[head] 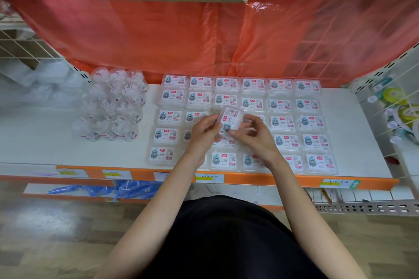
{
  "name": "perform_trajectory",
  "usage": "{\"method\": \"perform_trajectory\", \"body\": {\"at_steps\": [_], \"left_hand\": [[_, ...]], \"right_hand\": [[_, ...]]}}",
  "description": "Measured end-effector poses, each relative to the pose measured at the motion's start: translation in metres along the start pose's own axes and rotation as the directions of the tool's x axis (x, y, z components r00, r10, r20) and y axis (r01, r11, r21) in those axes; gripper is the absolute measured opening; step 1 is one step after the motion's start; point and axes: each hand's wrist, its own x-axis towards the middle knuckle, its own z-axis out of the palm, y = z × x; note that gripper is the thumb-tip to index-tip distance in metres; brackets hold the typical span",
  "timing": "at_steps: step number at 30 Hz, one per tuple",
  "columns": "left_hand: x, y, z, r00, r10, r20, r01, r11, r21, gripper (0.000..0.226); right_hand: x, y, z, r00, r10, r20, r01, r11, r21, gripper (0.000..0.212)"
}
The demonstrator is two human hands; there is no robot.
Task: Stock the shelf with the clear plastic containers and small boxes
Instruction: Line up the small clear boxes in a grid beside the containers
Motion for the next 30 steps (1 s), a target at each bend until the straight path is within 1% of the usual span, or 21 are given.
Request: {"method": "perform_trajectory", "body": {"at_steps": [1, 2, 3, 4, 5, 7, 10, 11, 13, 14, 15, 17, 18, 19, 21, 23, 27, 30], "left_hand": [[0.002, 0.001, -0.001, 1.0, 0.011, 0.001, -0.011, 1.0, 0.028, 0.026], [0.004, 0.001, -0.002, 1.0, 0.023, -0.002, -0.023, 0.997, 0.073, 0.028], [0.006, 0.002, -0.003, 0.999, 0.037, -0.002, -0.037, 0.991, 0.13, 0.03], [0.008, 0.002, -0.004, 0.999, 0.051, 0.01, -0.052, 0.981, 0.186, 0.032], [0.009, 0.002, -0.004, 0.998, 0.057, 0.035, -0.064, 0.972, 0.225, 0.032], [0.01, 0.0, -0.001, 0.994, 0.043, 0.103, -0.068, 0.964, 0.258, 0.033], [0.013, -0.003, 0.003, 0.982, 0.041, 0.186, -0.092, 0.957, 0.276, 0.033], [0.015, -0.005, 0.005, 0.98, 0.057, 0.188, -0.109, 0.955, 0.275, 0.032], [0.018, -0.009, 0.01, 0.983, 0.119, 0.142, -0.161, 0.93, 0.329, 0.027], [0.02, -0.011, 0.012, 0.978, 0.171, 0.117, -0.204, 0.89, 0.409, 0.026], [0.021, -0.013, 0.012, 0.965, 0.238, 0.113, -0.262, 0.813, 0.52, 0.028], [0.026, -0.019, 0.008, 0.917, 0.362, 0.17, -0.364, 0.579, 0.73, 0.031], [0.027, -0.022, 0.006, 0.901, 0.389, 0.194, -0.381, 0.492, 0.783, 0.032], [0.028, -0.026, 0.004, 0.897, 0.393, 0.205, -0.379, 0.441, 0.813, 0.033], [0.026, -0.033, 0.003, 0.903, 0.376, 0.209, -0.361, 0.397, 0.844, 0.035], [0.025, -0.04, 0.005, 0.898, 0.384, 0.214, -0.359, 0.36, 0.861, 0.037], [0.024, -0.043, 0.008, 0.886, 0.42, 0.194, -0.353, 0.342, 0.871, 0.036], [0.021, -0.045, 0.011, 0.878, 0.437, 0.196, -0.344, 0.293, 0.892, 0.043]], "right_hand": [[0.0, 0.001, -0.005, 0.995, -0.099, -0.006, 0.098, 0.989, -0.112, 0.082], [0.0, 0.002, -0.012, 0.981, -0.192, 0.015, 0.19, 0.956, -0.224, 0.088], [0.001, 0.003, -0.018, 0.963, -0.262, 0.059, 0.267, 0.91, -0.318, 0.09], [0.002, 0.002, -0.023, 0.947, -0.301, 0.11, 0.32, 0.867, -0.382, 0.086], [0.004, 0.003, -0.025, 0.94, -0.308, 0.148, 0.342, 0.842, -0.418, 0.079], [0.008, 0.004, -0.026, 0.94, -0.291, 0.175, 0.34, 0.824, -0.454, 0.066], [0.012, 0.009, -0.025, 0.935, -0.311, 0.168, 0.353, 0.786, -0.507, 0.059], [0.012, 0.01, -0.026, 0.932, -0.326, 0.157, 0.359, 0.781, -0.511, 0.058], [0.014, 0.014, -0.033, 0.927, -0.361, 0.105, 0.363, 0.787, -0.499, 0.056], [0.016, 0.015, -0.037, 0.923, -0.379, 0.063, 0.359, 0.791, -0.496, 0.055], [0.018, 0.016, -0.041, 0.918, -0.396, 0.012, 0.349, 0.795, -0.497, 0.054], [0.023, 0.018, -0.048, 0.905, -0.414, -0.098, 0.314, 0.806, -0.501, 0.051], [0.026, 0.019, -0.051, 0.9, -0.41, -0.148, 0.287, 0.813, -0.507, 0.05], [0.03, 0.019, -0.053, 0.897, -0.396, -0.194, 0.253, 0.822, -0.509, 0.049], [0.039, 0.02, -0.053, 0.891, -0.377, -0.254, 0.206, 0.834, -0.512, 0.051], [0.048, 0.02, -0.051, 0.882, -0.384, -0.272, 0.193, 0.823, -0.534, 0.054], [0.064, 0.018, -0.047, 0.883, -0.391, -0.259, 0.165, 0.776, -0.609, 0.057], [0.074, 0.016, -0.046, 0.89, -0.383, -0.246, 0.153, 0.761, -0.631, 0.057]]}}
